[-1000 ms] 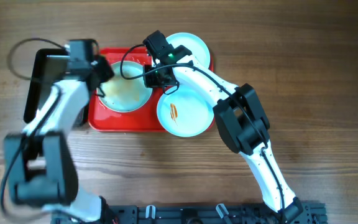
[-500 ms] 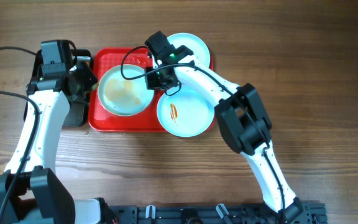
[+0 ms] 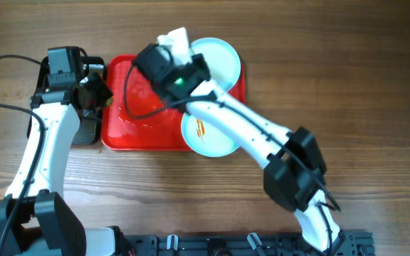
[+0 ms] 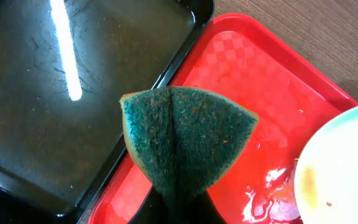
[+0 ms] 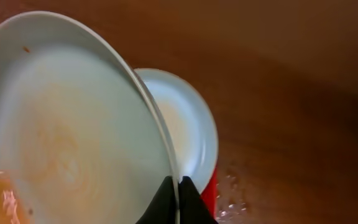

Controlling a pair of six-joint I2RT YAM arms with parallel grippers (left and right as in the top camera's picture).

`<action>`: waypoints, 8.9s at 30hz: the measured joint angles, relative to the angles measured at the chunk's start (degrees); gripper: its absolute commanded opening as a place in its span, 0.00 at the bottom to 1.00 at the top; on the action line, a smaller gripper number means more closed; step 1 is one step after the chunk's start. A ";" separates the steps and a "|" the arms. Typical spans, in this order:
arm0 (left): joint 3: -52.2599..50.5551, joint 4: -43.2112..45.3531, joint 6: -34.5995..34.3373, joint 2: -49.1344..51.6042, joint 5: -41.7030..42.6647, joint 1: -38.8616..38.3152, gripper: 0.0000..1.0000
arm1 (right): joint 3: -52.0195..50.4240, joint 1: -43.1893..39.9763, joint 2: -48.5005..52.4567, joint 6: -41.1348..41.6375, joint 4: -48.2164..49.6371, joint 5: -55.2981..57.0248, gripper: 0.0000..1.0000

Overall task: Clean dirty plates on tray and stack at the side
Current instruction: 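Lift the cleaned plate with the right gripper, place it right of tray, then grasp the bottom-right plate rim with the right gripper, pull it left, then scrub the second plate with the sponge in the left gripper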

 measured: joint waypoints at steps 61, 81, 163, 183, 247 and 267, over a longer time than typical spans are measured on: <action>0.00 -0.85 0.00 0.00 0.00 0.00 0.04 | -34.07 -33.31 -18.47 -3.15 -5.90 -64.06 0.43; 0.00 -1.25 0.00 0.02 0.02 0.00 0.04 | -39.87 -29.22 -14.05 -2.54 -3.04 -66.95 0.04; 1.33 5.40 3.23 21.00 -12.09 -12.63 0.04 | -31.26 -12.31 -0.76 20.48 32.30 -65.66 0.04; 1.40 2.05 22.38 20.92 8.96 -12.50 0.04 | -31.04 -12.70 -0.76 19.30 31.98 -65.55 0.04; 2.45 -5.97 -2.16 20.52 -2.51 -18.05 0.04 | -31.04 -11.63 -0.70 18.51 33.05 -67.06 0.04; -0.48 -4.46 4.28 19.52 -16.28 -24.13 0.04 | -31.04 -12.81 -0.70 18.49 32.89 -66.97 0.04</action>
